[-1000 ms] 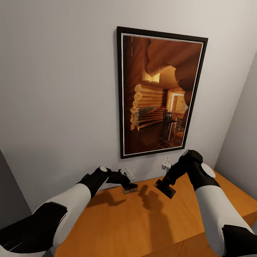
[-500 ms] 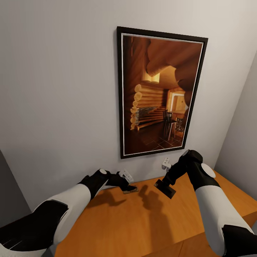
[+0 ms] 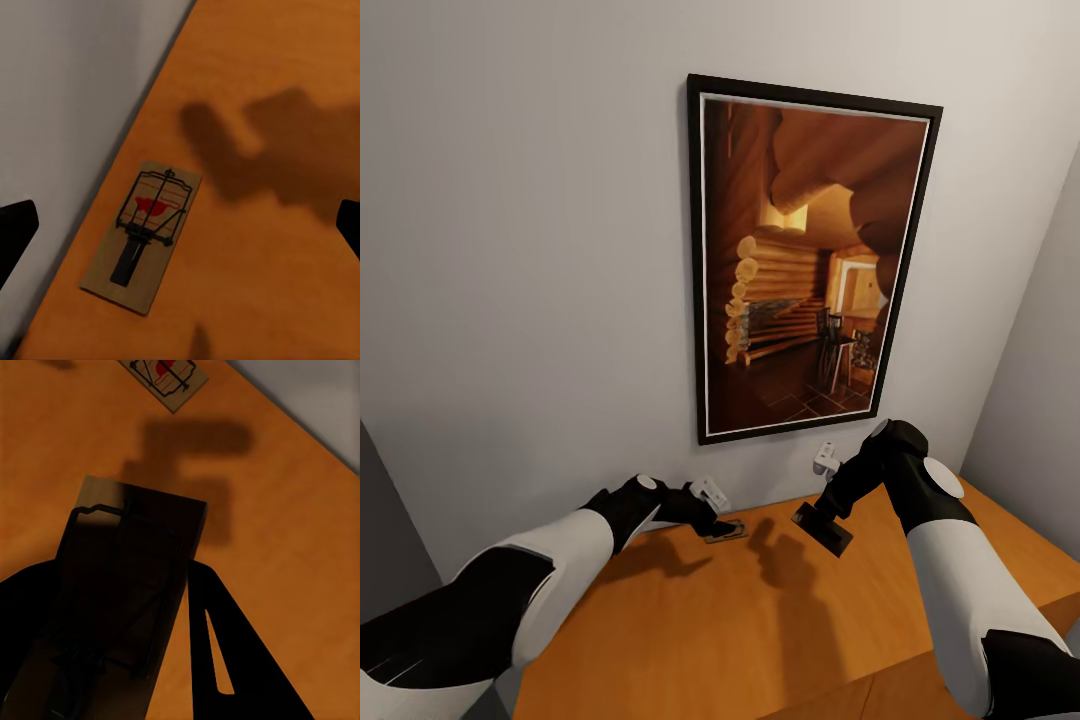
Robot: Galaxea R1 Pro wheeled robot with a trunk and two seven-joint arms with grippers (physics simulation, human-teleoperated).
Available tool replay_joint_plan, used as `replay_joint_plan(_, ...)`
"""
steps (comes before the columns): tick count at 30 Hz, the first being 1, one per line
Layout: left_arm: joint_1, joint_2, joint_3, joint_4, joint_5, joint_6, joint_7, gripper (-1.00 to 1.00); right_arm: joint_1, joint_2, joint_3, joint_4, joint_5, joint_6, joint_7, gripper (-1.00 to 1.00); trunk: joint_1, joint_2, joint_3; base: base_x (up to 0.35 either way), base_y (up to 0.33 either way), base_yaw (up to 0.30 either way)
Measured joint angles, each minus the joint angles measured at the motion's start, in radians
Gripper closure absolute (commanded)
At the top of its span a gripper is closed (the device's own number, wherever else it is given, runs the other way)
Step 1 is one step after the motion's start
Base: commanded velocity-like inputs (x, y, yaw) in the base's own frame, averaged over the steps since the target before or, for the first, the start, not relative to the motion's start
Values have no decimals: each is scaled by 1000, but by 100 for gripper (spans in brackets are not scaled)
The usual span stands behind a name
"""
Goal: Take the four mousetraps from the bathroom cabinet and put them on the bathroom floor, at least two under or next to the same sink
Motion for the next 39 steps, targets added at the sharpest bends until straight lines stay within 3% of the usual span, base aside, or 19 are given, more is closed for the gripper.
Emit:
replay_joint_plan(17,-2,0,1,10,-2,-1,2,-100,0,0,0,0,0,0,0,100,0,0,0,0,0,0)
replay_joint_plan(26,-4,0,5,51,-47,-13,32,-100,0,0,0,0,0,0,0,100,0,0,0,0,0,0)
replay_joint_plan(39,-10,0,24,65,-59,-22,52,-100,0,0,0,0,0,0,0,100,0,0,0,0,0,0)
